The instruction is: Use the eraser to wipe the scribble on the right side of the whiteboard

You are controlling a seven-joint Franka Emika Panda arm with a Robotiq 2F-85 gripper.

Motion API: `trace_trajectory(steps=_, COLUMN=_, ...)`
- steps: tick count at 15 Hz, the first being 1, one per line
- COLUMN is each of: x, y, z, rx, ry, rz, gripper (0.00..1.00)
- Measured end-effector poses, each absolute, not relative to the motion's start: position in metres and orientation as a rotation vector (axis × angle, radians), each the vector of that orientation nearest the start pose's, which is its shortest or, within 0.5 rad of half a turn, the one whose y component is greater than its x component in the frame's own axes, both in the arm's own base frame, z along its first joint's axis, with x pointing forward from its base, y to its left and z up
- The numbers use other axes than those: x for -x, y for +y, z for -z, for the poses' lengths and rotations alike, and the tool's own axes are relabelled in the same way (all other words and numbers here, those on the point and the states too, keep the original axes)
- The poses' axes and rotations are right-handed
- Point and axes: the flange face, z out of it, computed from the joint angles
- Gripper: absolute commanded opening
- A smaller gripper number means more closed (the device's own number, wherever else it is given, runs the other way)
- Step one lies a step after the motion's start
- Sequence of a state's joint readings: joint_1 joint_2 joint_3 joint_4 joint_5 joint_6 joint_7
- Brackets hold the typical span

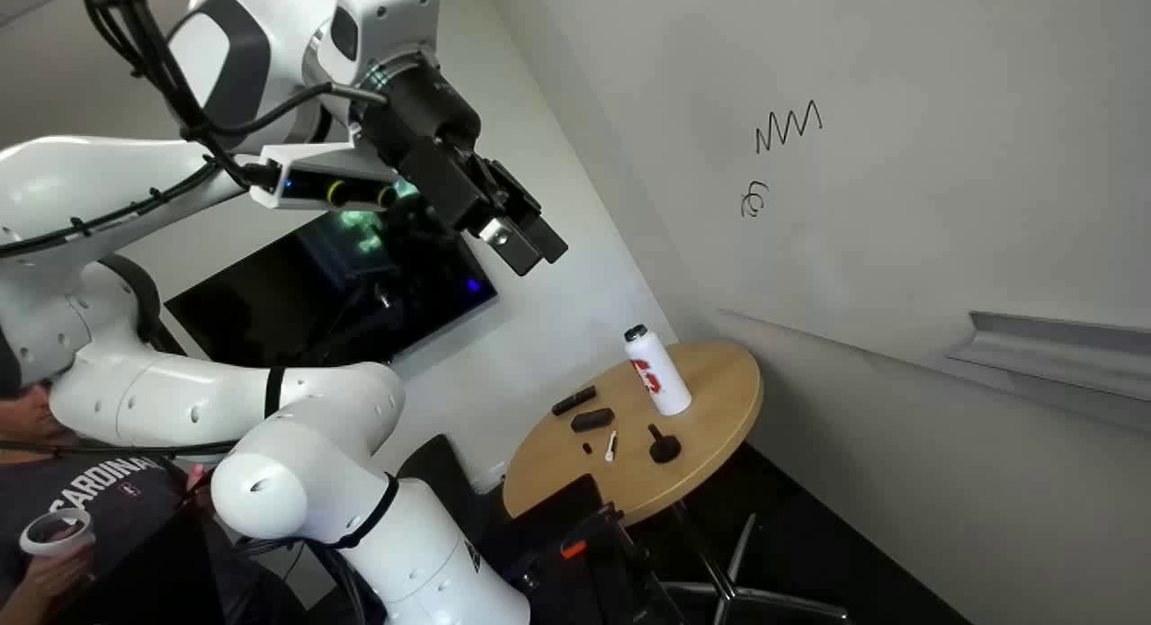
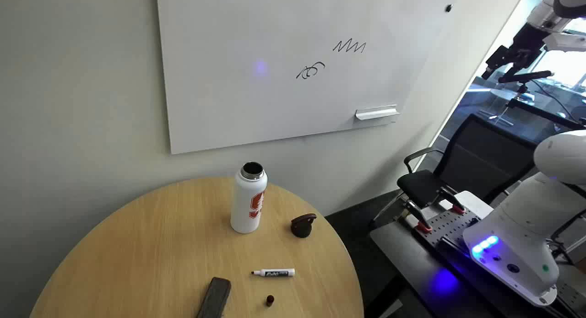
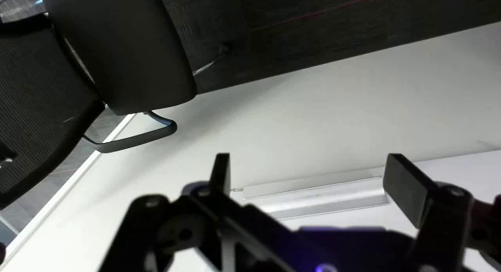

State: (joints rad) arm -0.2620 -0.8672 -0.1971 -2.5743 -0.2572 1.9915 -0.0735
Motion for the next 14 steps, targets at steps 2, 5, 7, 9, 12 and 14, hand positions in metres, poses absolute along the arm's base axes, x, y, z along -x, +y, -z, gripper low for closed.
trace_trajectory(steps=2, x=-0.278, y=-0.167, z=-0.546, rx=3.247, ry=0.433, rz=0.408, gripper=1.0)
trace_trajectory(steps=5, x=-0.278, y=-0.167, z=-0.546, rx=3.247, ry=0.433, rz=0.408, gripper=1.0)
trace_trajectory(steps=7, x=-0.279, y=-0.166, z=-0.546, rx=3.246, ry=0.428, rz=0.407, gripper=1.0)
trace_trajectory(steps=9, x=-0.286, y=-0.153, z=-0.543, rx=3.257, ry=0.365, rz=0.397, gripper=1.0)
trace_trajectory(steps=12, x=-0.306, y=-0.105, z=-0.53, rx=3.299, ry=0.15, rz=0.349, gripper=1.0)
trace_trajectory(steps=14, x=-0.317, y=-0.062, z=-0.515, rx=3.321, ry=-0.033, rz=0.3, gripper=1.0)
